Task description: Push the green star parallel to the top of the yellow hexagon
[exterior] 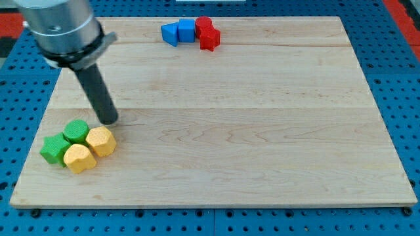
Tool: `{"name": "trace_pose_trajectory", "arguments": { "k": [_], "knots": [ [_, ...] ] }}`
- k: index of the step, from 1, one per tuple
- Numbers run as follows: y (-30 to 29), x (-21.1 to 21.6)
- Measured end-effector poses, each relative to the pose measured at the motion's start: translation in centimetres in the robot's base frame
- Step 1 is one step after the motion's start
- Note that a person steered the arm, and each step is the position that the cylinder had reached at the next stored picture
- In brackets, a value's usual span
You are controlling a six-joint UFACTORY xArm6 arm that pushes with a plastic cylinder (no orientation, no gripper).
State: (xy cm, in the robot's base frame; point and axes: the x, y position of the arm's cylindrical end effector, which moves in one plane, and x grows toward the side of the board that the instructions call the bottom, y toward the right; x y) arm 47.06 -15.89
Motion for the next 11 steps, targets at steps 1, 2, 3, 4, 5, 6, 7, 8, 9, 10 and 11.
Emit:
{"name": "trace_pose_trajectory", "arguments": {
  "k": [1,2,3,4,5,6,7,8,9,10,11],
  "knots": [
    [7.7,-0.5],
    [13.2,-1.7],
    [8.7,-3.0],
    [-0.2,-4.1],
    [-6.4,-2.6],
    [-14.4,-2.9],
    [-14.5,2.6],
    [-14.5,6.6],
    [-13.2,10.8],
    [-10.6,8.0],
    [-7.9,3.4]
  ]
}}
